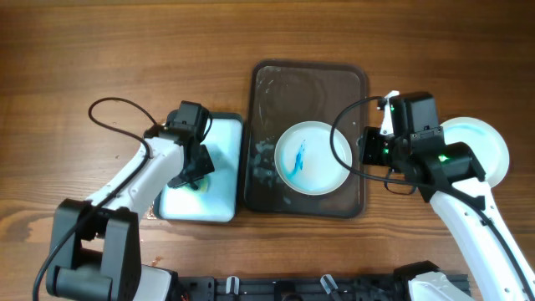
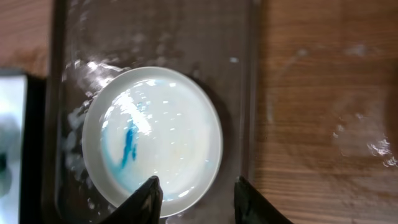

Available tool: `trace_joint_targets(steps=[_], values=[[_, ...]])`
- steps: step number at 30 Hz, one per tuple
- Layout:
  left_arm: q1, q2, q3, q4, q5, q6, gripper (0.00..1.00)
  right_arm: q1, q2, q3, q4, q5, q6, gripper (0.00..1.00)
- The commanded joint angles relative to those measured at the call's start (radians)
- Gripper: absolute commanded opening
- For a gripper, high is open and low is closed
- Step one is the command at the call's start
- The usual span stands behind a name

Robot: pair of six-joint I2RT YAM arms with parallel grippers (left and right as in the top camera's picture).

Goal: Clean dirty plates on tray and stack at the side
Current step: 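Move the sponge onto the last plate to scrub it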

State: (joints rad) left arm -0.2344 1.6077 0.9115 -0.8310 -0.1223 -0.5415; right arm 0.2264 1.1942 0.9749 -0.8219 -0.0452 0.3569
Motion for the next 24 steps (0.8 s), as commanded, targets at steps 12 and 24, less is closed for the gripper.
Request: trace_joint_targets(steps=[12,24], values=[[0.000,-0.058,0.517,-0.367,0.105,0.093,0.04,-0.034,0.410,-0.001,0.095,-0.200,-0.171,0.44],[-0.139,-0.027,0.515,-0.229,0.308,0.088,0.04,-0.034,0.623,-0.002,0.178,-0.221,-0.172,0.04]])
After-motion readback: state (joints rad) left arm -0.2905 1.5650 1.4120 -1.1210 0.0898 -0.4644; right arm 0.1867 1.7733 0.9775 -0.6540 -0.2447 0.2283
